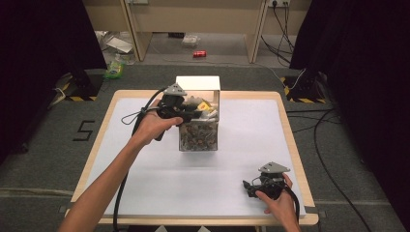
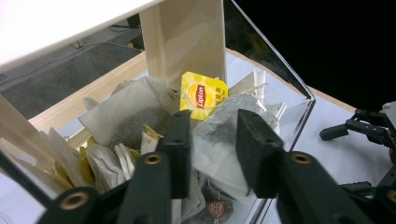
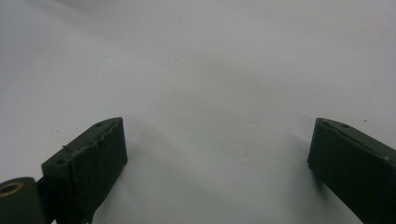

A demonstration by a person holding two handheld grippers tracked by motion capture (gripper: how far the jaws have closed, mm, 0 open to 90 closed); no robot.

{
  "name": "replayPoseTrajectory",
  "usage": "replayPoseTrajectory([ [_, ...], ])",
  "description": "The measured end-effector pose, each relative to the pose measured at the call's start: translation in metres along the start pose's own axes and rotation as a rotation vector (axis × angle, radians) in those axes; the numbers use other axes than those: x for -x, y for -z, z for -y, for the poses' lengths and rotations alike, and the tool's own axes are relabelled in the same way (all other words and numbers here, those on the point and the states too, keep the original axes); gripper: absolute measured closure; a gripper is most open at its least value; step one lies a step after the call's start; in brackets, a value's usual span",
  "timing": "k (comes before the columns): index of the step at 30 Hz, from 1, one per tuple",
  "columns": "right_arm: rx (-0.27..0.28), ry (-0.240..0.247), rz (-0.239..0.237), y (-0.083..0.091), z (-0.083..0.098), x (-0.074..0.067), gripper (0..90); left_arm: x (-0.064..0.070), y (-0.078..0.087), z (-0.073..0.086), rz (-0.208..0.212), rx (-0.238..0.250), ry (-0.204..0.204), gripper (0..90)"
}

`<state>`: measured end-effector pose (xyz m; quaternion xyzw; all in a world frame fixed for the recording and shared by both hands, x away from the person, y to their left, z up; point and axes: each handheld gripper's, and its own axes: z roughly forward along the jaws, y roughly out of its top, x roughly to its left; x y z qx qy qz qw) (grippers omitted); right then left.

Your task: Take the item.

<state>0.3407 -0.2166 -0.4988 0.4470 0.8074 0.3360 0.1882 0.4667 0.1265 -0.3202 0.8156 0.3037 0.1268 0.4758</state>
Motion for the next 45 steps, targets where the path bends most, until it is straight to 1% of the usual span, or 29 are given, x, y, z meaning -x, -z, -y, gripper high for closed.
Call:
replayPoseTrajectory([
  [1,-0.001,0.000,-0.001,0.000,0.000,0.000,5.2,-0.001,0.000,0.000,0.002,0.006,0.004,72.2],
  [2,0.000,0.000,0.000,0.000,0.000,0.000,5.2,-0.002,0.002,0.001,0.000,0.018,0.007,77.9],
  [4,0.000,0.000,0.000,0.000,0.000,0.000,5.2,-0.003,0.002,0.002,0.001,0.025,0.010,79.5],
  [5,-0.001,0.000,-0.001,0.000,0.000,0.000,5.2,-0.003,0.003,0.002,0.006,0.035,0.012,83.4],
  [8,-0.001,0.000,-0.001,0.000,0.000,0.000,5.2,-0.002,0.005,0.001,0.006,0.048,0.005,85.9],
  [10,0.000,0.000,0.000,0.000,0.000,0.000,5.2,-0.001,0.007,0.001,0.005,0.058,-0.001,86.4],
  [12,-0.001,0.000,-0.001,0.000,0.000,0.000,5.2,0.000,0.010,-0.001,0.015,0.077,0.006,86.5],
  [16,-0.001,0.000,-0.001,0.000,0.000,0.000,5.1,0.001,0.015,-0.003,0.011,0.094,0.002,86.8],
  [18,-0.001,-0.001,-0.001,0.000,0.000,0.000,5.1,0.000,0.022,-0.006,0.012,0.113,0.006,86.8],
  [19,-0.001,-0.001,-0.001,0.000,0.000,0.000,5.1,0.000,0.022,-0.006,0.012,0.113,0.006,86.8],
  [22,-0.001,-0.001,-0.001,0.000,0.000,0.000,5.1,0.000,0.035,-0.012,0.010,0.141,0.002,86.8],
  [23,-0.001,-0.001,-0.001,0.000,0.000,0.000,5.1,0.000,0.035,-0.012,0.010,0.141,0.002,86.8],
  [24,-0.001,0.000,-0.001,0.000,0.000,0.000,5.1,0.000,0.040,-0.014,0.010,0.156,0.004,86.8],
  [25,-0.001,0.000,-0.001,0.000,0.000,0.000,5.1,0.000,0.040,-0.014,0.010,0.156,0.004,86.8],
  [26,-0.001,0.000,-0.001,0.000,0.000,0.000,5.1,0.000,0.046,-0.015,0.010,0.164,0.002,86.8],
  [29,-0.002,0.000,-0.001,0.000,0.000,0.000,5.1,0.000,0.052,-0.016,0.016,0.172,0.002,86.8],
  [30,-0.002,0.000,-0.001,0.000,0.000,0.000,5.1,0.000,0.052,-0.016,0.016,0.172,0.002,86.8],
  [31,0.000,0.000,0.000,0.000,0.000,0.000,5.1,-0.001,0.056,-0.017,0.016,0.178,0.005,86.8],
  [34,-0.001,0.000,-0.001,0.000,0.000,0.000,5.1,-0.003,0.061,-0.017,0.017,0.190,0.015,86.8],
  [38,-0.001,0.001,0.000,0.000,0.000,0.000,5.1,-0.007,0.065,-0.016,0.017,0.198,0.028,86.8],
  [45,-0.001,0.001,0.000,0.000,0.000,0.000,5.1,-0.009,0.072,-0.015,0.017,0.208,0.034,86.8],
])
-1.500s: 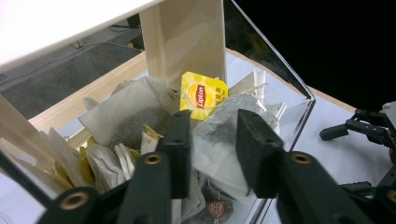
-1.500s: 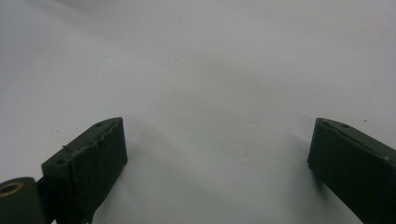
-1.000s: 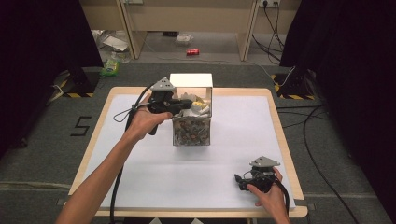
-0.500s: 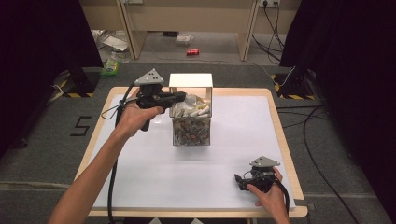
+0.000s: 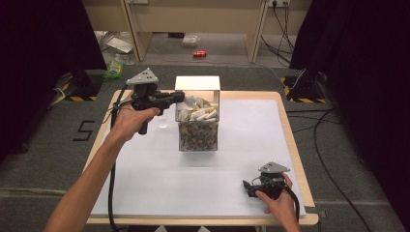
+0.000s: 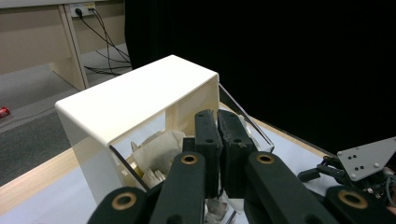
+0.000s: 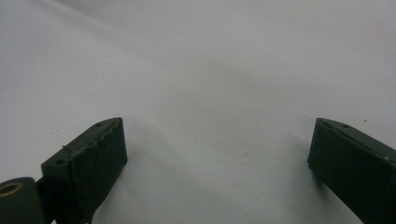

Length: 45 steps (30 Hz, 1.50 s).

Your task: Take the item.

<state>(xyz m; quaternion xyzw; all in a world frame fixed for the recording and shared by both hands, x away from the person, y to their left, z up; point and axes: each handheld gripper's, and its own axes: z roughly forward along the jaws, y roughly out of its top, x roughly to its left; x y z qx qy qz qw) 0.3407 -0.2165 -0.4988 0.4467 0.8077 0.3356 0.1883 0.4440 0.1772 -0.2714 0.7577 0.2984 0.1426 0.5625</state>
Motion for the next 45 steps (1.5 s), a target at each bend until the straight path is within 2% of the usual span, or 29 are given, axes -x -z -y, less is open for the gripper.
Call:
replayPoseTrajectory([
  [26,-0.001,0.000,-0.001,0.000,0.000,0.000,5.0,-0.016,0.026,0.003,-0.016,0.037,0.029,86.8],
  [45,0.000,0.000,0.000,0.000,0.000,0.000,5.0,-0.032,0.047,0.005,-0.056,0.065,0.048,86.7],
])
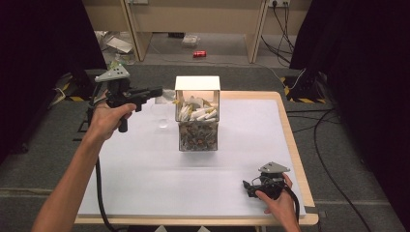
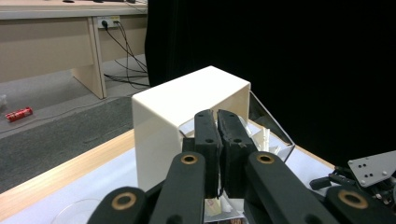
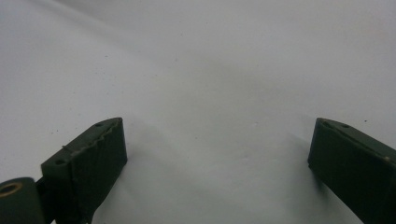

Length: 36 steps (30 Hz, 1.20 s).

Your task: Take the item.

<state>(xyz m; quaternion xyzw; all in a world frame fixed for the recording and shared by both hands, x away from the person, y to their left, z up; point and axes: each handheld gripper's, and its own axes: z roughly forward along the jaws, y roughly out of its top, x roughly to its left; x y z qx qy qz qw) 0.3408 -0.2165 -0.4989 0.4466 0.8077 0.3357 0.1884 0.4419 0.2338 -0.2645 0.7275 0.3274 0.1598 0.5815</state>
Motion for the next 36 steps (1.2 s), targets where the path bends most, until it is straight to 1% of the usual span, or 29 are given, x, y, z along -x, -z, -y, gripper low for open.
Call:
replayPoseTrajectory([
  [8,-0.001,0.000,-0.001,0.000,0.000,0.000,5.0,-0.009,0.007,0.002,-0.017,0.014,0.015,86.7],
  [9,0.000,0.000,0.000,0.000,0.000,0.000,5.0,-0.012,0.009,0.002,-0.022,0.018,0.023,86.7],
  [14,-0.001,0.000,0.000,0.000,0.000,0.000,5.0,-0.020,0.011,0.005,-0.051,0.022,0.032,86.7],
  [17,0.000,0.000,0.000,0.000,0.000,0.000,5.0,-0.027,0.011,0.007,-0.084,0.017,0.034,86.6],
  [18,0.000,0.000,0.000,0.000,0.000,0.000,5.0,-0.027,0.011,0.007,-0.084,0.017,0.034,86.6],
  [19,0.000,0.001,-0.001,0.000,0.000,0.000,5.0,-0.029,0.011,0.008,-0.094,0.018,0.034,86.6],
  [20,0.000,0.000,0.000,0.000,0.000,0.000,5.0,-0.033,0.010,0.009,-0.114,0.016,0.035,86.6],
  [22,0.000,0.000,0.001,0.000,0.000,0.000,5.0,-0.035,0.010,0.010,-0.120,0.016,0.037,86.6],
  [23,0.000,0.000,0.000,0.000,0.000,0.000,5.0,-0.038,0.009,0.013,-0.141,0.014,0.034,86.6],
  [26,0.000,0.000,0.000,0.000,0.000,0.000,5.0,-0.044,0.006,0.018,-0.166,0.020,0.041,86.5],
  [27,0.000,0.000,0.000,0.000,0.000,0.000,5.0,-0.044,0.006,0.018,-0.166,0.020,0.041,86.5],
  [28,0.000,0.000,0.000,0.000,0.000,0.000,5.0,-0.048,0.005,0.021,-0.186,0.017,0.039,86.5],
  [29,0.000,0.000,0.000,0.000,0.000,0.000,5.0,-0.048,0.005,0.021,-0.186,0.017,0.039,86.6],
  [31,-0.001,0.001,-0.001,0.000,0.000,0.000,5.0,-0.053,0.003,0.024,-0.204,0.021,0.041,86.6],
  [34,-0.001,0.001,-0.001,0.000,0.000,0.000,5.0,-0.058,0.001,0.027,-0.235,0.014,0.036,86.5],
  [36,-0.001,-0.001,0.000,0.000,0.000,0.000,5.0,-0.060,-0.001,0.029,-0.242,0.017,0.034,86.5],
])
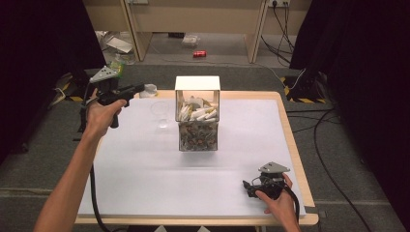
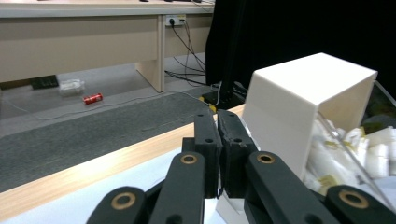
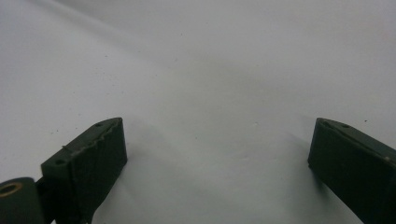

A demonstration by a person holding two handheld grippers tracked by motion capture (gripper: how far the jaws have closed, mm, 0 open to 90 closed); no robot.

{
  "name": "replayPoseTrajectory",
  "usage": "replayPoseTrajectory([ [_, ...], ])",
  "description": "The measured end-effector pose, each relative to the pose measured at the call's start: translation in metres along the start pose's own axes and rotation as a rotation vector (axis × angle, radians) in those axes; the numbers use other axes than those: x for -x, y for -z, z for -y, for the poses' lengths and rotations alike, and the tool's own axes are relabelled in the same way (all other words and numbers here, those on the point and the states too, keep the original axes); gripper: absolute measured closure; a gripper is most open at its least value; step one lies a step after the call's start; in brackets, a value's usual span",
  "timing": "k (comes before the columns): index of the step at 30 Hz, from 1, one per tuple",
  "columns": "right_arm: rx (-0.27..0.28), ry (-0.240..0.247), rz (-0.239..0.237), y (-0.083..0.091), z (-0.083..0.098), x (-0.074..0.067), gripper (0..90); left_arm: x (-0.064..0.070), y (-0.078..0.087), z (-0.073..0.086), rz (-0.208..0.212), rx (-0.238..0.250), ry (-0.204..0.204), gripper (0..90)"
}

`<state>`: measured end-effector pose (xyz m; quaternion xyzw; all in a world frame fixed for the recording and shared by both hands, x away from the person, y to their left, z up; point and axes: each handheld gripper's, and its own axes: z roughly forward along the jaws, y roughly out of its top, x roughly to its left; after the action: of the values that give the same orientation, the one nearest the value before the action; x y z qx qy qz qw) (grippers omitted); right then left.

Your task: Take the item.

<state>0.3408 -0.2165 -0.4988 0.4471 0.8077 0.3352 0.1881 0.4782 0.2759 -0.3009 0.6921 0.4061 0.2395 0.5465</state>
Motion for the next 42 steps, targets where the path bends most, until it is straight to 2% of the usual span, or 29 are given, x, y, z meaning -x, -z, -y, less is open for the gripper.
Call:
replayPoseTrajectory([
  [5,0.000,0.000,-0.001,0.000,0.000,0.000,5.0,-0.001,-0.005,0.004,-0.019,-0.007,-0.015,86.5],
  [15,0.002,0.002,-0.001,0.000,0.000,0.000,5.0,-0.008,-0.020,0.016,-0.059,-0.031,-0.018,86.5],
  [30,0.001,0.001,0.000,0.000,0.000,0.000,5.0,-0.012,-0.041,0.027,-0.079,-0.070,-0.018,86.4],
  [42,0.002,0.001,0.000,0.000,0.000,0.000,5.0,-0.020,-0.060,0.047,-0.104,-0.103,0.015,86.4],
])
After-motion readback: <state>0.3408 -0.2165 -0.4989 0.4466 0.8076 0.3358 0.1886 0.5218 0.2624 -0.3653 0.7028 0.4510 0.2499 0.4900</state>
